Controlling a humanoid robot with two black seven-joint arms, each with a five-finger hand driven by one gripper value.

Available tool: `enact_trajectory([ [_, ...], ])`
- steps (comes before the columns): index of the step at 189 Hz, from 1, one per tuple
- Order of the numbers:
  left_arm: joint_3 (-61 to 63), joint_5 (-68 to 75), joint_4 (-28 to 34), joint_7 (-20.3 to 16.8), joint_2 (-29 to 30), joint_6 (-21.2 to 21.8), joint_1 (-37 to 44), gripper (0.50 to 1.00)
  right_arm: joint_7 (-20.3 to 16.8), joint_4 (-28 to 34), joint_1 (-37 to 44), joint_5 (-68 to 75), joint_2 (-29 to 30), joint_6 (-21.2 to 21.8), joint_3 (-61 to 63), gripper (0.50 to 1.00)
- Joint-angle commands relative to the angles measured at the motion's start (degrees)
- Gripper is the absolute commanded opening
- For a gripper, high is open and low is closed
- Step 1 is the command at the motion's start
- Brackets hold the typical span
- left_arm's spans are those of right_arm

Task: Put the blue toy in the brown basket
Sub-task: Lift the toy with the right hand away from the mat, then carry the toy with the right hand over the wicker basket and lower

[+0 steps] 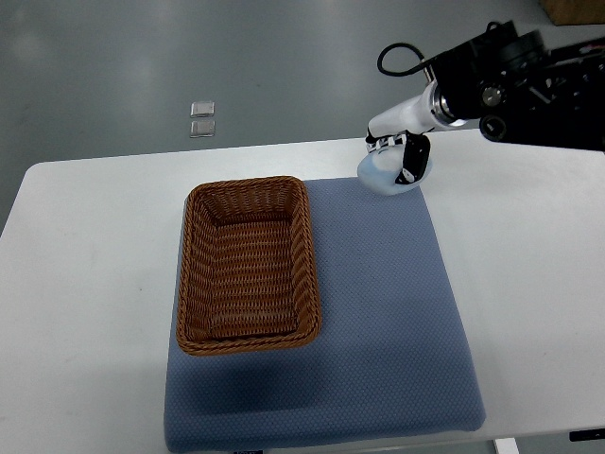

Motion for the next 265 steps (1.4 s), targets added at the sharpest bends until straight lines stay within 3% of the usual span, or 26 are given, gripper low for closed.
enact_trajectory([
  [1, 0.0, 0.0, -0.1, 0.0, 0.0, 0.0, 0.0, 1.000, 0.0, 1.9, 3.2, 0.0, -3.6, 1.4, 0.0, 0.631],
  [24, 0.1, 0.1, -0.2, 0.0, 0.0, 0.0, 0.0, 1.000, 0.0, 3.9, 5.1, 0.0, -6.3, 2.5, 0.0, 0.631],
  [50, 0.2, 0.2, -0.4, 0.0, 0.0, 0.0, -0.1, 1.000, 0.1, 4.1, 5.1, 0.0, -4.7, 1.5, 0.0, 0.629],
  [104, 0.2, 0.1, -0.1, 0.0, 0.0, 0.0, -0.1, 1.000, 0.2, -2.0, 5.0, 9.4, 13.3, -0.7, 3.2, 0.631],
  [141, 0.1, 0.1, -0.5, 0.0, 0.0, 0.0, -0.1, 1.000, 0.3, -6.9, 1.7, 11.3, 26.7, -5.6, 5.0, 0.631],
  [164, 0.0, 0.1, -0.5, 0.0, 0.0, -0.1, -0.1, 1.000, 0.3, -10.5, -2.7, 11.0, 26.8, -8.6, 5.4, 0.637],
  [190, 0.1, 0.1, 0.1, 0.0, 0.0, 0.0, -0.1, 1.000, 0.3, -14.7, -8.0, 11.0, 26.8, -9.1, 7.9, 0.643],
  [216, 0.1, 0.0, 0.1, 0.0, 0.0, 0.0, -0.1, 1.000, 0.5, -15.2, -10.8, 11.1, 26.8, -9.7, 9.4, 0.643],
  [247, 0.1, 0.0, 0.2, 0.0, 0.0, 0.0, -0.1, 1.000, 2.0, -16.2, -14.9, 11.3, 26.8, -14.6, 11.2, 0.658],
  [265, 0.1, 0.0, 0.2, 0.0, 0.0, 0.0, -0.1, 1.000, 3.0, -16.1, -16.8, 11.3, 26.8, -15.3, 12.2, 0.658],
])
